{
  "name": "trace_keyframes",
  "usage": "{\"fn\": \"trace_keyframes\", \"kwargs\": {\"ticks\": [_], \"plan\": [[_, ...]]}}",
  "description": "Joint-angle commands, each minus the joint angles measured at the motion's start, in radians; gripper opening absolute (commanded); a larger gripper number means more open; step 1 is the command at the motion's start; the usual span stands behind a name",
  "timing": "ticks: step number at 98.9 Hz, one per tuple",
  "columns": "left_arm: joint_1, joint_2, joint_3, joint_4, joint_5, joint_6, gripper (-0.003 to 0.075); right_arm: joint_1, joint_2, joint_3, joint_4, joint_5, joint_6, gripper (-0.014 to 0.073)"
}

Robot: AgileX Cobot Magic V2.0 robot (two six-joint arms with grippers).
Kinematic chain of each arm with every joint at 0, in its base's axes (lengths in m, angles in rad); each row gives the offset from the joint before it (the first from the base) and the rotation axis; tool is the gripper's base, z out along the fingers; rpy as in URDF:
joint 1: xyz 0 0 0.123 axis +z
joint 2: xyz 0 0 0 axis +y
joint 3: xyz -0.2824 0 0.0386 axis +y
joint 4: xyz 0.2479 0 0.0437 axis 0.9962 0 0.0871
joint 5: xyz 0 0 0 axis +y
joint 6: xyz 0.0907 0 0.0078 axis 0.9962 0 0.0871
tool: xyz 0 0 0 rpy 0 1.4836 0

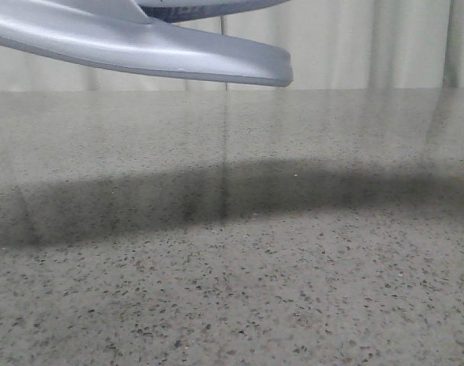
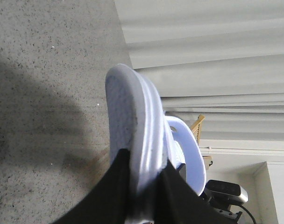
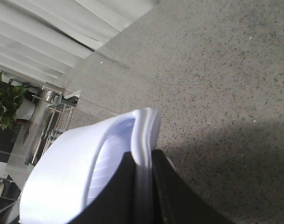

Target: Insert blue slippers together front up

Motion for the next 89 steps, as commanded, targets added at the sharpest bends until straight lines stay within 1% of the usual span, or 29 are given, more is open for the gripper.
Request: {"fn": "trace_keyframes", "kwargs": {"ticks": [1,29,42,64,82,89], "plan": [[-0.006,0.004,-0.034,-0.093,0.093,-0.005,0.0016,0.014,0.016,-0.036,0.093,0.173,-0.068,-0.0107],[-0.006,0.004,-0.034,-0.093,0.097,0.002,0.0016,0.024,0.099,-0.036,0.174,0.29,-0.177,-0.0107],[-0.006,0.004,-0.034,-0.093,0.097,0.008,0.0016,0.057,0.125,-0.036,0.187,0.295,-0.215,-0.0107],[-0.006,0.004,-0.034,-0.093,0.073,0.02,0.0016,0.065,0.131,-0.036,0.194,0.237,-0.273,-0.0106],[-0.006,0.004,-0.034,-0.093,0.048,0.043,0.0016,0.065,0.131,-0.036,0.192,0.162,-0.376,-0.0106],[-0.006,0.004,-0.034,-0.093,0.044,0.045,0.0016,0.059,0.131,-0.036,0.19,0.132,-0.406,-0.009]]}}
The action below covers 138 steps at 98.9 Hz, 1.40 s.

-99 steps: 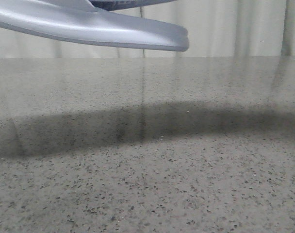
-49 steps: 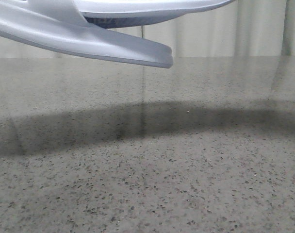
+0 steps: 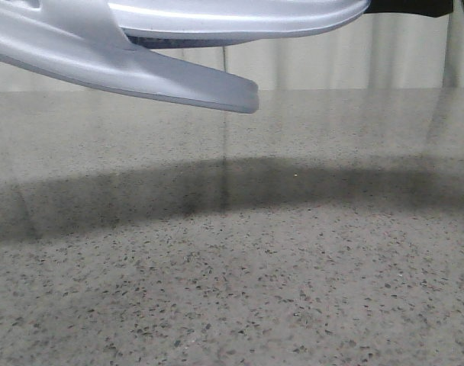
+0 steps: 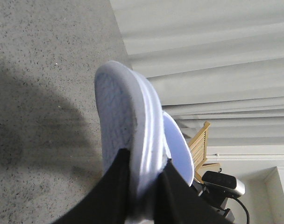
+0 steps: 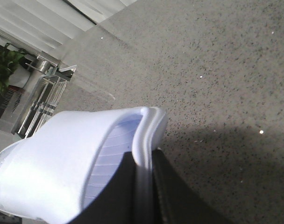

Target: Insert blue slippers together front up

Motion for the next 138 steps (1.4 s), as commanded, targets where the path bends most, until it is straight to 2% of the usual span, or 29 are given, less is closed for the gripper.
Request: {"fn": "trace_keyframes", "kwargs": {"ticks": [1,10,27,37,63,81,92,114,138], "plan": [[-0.008,0.004,-0.034,-0.101,0.076,-0.001,0.0016,0.014,-0.015,-0.033,0.034,0.108,-0.082,-0.0087],[-0.008,0.004,-0.034,-0.099,0.07,-0.001,0.0016,-0.006,-0.027,-0.033,0.013,0.057,-0.114,-0.0014],[-0.008,0.004,-0.034,-0.093,0.057,-0.001,0.0016,-0.056,-0.09,-0.033,-0.062,-0.006,-0.149,0.0188],[-0.008,0.004,-0.034,-0.091,0.047,-0.001,0.0016,-0.088,-0.144,-0.033,-0.07,-0.035,-0.156,0.0244],[-0.008,0.012,-0.034,-0.07,0.026,-0.001,0.0016,-0.121,-0.298,-0.033,-0.07,-0.071,-0.156,0.0248],[-0.008,0.054,-0.034,-0.056,0.028,0.003,0.0016,-0.121,-0.409,-0.033,-0.099,-0.203,-0.156,0.0248],[-0.008,0.086,-0.034,-0.056,0.03,0.049,0.0016,-0.121,-0.465,-0.033,-0.133,-0.257,-0.156,0.0248],[-0.008,0.185,-0.034,-0.07,0.032,0.132,0.0016,-0.121,-0.495,-0.033,-0.145,-0.245,-0.156,0.0248],[-0.008,0.33,-0.034,-0.245,0.096,0.351,0.0016,-0.121,-0.495,-0.033,-0.145,-0.217,-0.156,0.0248]]}}
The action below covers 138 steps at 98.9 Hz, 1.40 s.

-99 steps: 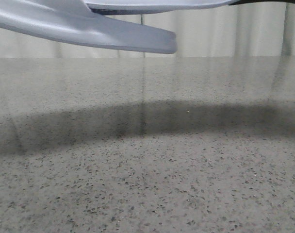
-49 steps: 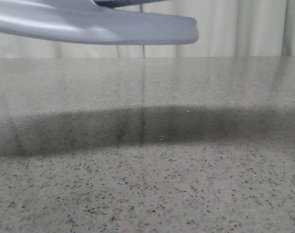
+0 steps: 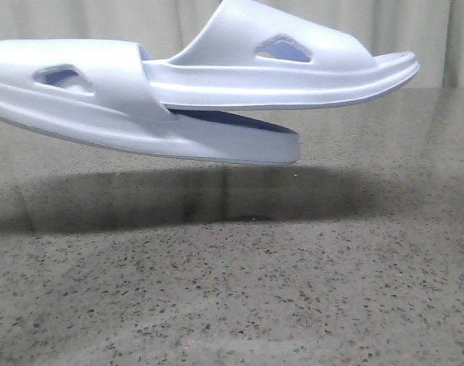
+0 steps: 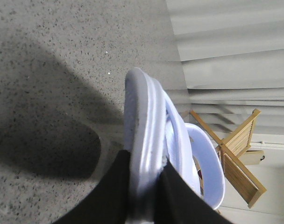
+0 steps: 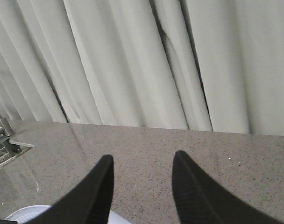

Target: Insert blue slippers together front up

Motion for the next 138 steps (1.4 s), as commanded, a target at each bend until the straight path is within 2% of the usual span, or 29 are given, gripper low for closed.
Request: {"fn": "trace_keyframes", "kwargs": {"ticks": [1,40,103,117,129,138], "plan": [[-0.006,0.054,-0.034,-0.141,0.051,0.093,0.0016,-0.006,-0.004,-0.033,0.022,-0.005,-0.017,0.0248],[-0.006,0.286,-0.041,-0.27,0.168,0.314,0.0016,-0.006,-0.004,-0.033,-0.005,-0.005,-0.017,0.0248],[-0.006,0.35,-0.041,-0.264,0.175,0.402,0.0024,-0.006,-0.001,-0.013,-0.008,-0.005,-0.017,0.0248],[-0.006,0.35,-0.041,-0.264,0.171,0.418,0.0122,-0.006,-0.001,-0.013,-0.008,-0.005,-0.017,0.0248],[-0.006,0.35,-0.041,-0.264,0.171,0.426,0.026,-0.006,-0.001,-0.013,-0.008,-0.005,-0.017,0.0248],[-0.006,0.35,-0.041,-0.266,0.169,0.426,0.0336,-0.006,-0.001,-0.013,-0.008,-0.005,-0.017,0.0248]]}}
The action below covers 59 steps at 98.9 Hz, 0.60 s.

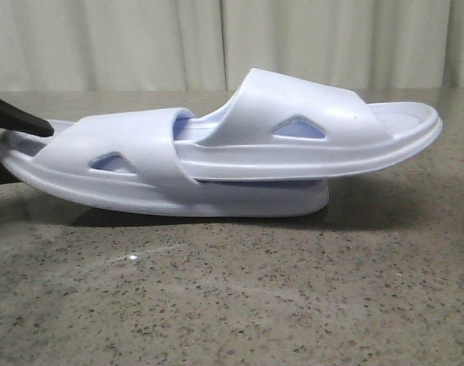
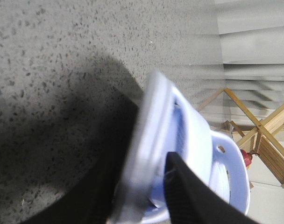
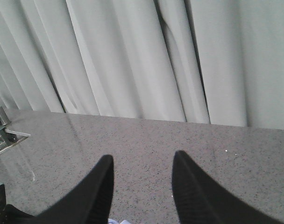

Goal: Insert blue slippers together front up
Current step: 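Lower the nested slippers onto the table and open both grippers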

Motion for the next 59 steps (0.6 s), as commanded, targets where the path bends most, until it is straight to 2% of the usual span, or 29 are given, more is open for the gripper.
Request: {"fn": "trace_keyframes", "kwargs": {"ticks": [1,12,59], "plan": [[-0.006,-0.012,-0.028,-0.063,0.063,0.008,0.0345,-0.006,-0.001,-0.024,0.023,-0.014,-0.015,0.0248],[-0.006,-0.012,-0.028,-0.081,0.058,0.028,0.0386,-0.006,-0.001,-0.024,0.023,-0.01,-0.015,0.0248],[0.0,-0.014,-0.039,-0.083,-0.067,0.153,0.0386,-0.006,-0.001,-0.024,0.023,0.029,-0.015,0.0248]]}}
